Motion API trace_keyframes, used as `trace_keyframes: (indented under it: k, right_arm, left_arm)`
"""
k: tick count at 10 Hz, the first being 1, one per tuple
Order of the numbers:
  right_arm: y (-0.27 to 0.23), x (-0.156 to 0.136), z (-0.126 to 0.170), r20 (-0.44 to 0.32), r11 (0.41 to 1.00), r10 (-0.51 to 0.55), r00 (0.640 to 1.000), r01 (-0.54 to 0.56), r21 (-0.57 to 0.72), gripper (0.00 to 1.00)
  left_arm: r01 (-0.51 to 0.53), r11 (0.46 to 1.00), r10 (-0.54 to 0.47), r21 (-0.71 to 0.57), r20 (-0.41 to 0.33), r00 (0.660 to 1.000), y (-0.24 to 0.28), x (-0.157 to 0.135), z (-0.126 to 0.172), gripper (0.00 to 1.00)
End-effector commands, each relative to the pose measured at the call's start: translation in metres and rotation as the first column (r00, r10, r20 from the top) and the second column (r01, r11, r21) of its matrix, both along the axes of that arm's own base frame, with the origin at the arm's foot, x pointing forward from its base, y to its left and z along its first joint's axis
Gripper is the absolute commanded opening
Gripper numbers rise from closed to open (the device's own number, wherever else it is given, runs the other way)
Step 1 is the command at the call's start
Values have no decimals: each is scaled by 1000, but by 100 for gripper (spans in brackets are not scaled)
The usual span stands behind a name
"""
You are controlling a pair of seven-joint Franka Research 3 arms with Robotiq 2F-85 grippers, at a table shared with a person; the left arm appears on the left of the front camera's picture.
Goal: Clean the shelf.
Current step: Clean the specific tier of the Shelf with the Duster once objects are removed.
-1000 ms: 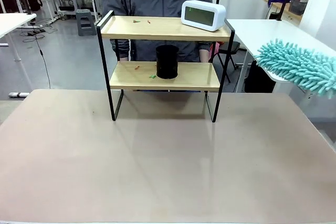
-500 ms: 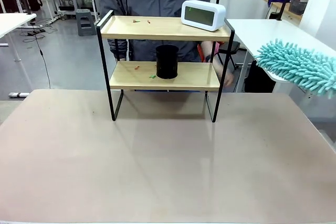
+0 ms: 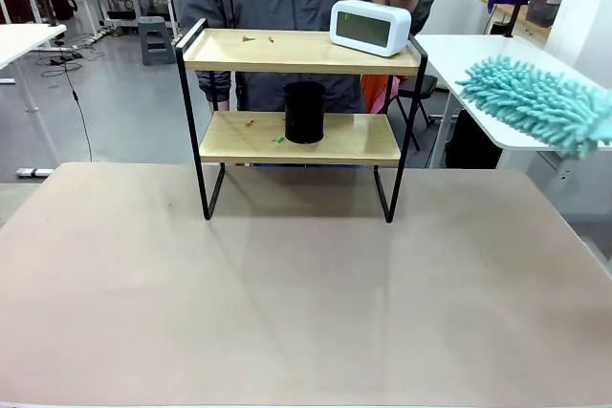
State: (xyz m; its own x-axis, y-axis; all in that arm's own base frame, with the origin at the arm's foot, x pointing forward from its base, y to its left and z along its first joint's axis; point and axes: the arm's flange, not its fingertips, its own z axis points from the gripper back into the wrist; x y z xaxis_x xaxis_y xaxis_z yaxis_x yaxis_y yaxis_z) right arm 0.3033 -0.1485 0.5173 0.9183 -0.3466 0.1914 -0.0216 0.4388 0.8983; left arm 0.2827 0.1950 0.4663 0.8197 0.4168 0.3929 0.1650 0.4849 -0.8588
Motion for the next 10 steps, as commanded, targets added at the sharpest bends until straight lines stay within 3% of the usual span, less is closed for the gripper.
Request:
trace_keyframes:
  k: [1, 6, 7, 8, 9, 10]
  right_arm:
    - [0, 21, 7, 3, 998, -30, 1000, 29, 48, 0]
    - [0, 21, 7, 3, 998, -30, 1000, 29, 48, 0]
    - [0, 22, 1, 0, 999, -22, 1000, 22, 42, 12]
    - [2, 20, 19, 27, 1000, -13, 1000, 13, 5, 12]
    - [8, 16, 55, 93, 996, -7, 996, 15, -93, 12]
    - [25, 6, 112, 208, 974, -3, 978, 50, -219, 12]
  left_arm:
    - [4, 1000, -4, -3, 28, 1000, -1, 1, 1, 100]
    - [4, 1000, -4, -3, 28, 1000, -1, 1, 1, 100]
    - [4, 1000, -4, -3, 28, 1000, -1, 1, 1, 100]
    - [4, 1000, -4, -3, 28, 1000, -1, 1, 1, 100]
    - [4, 1000, -4, -3, 28, 1000, -1, 1, 1, 100]
    - [4, 1000, -4, -3, 28, 1000, -1, 1, 1, 100]
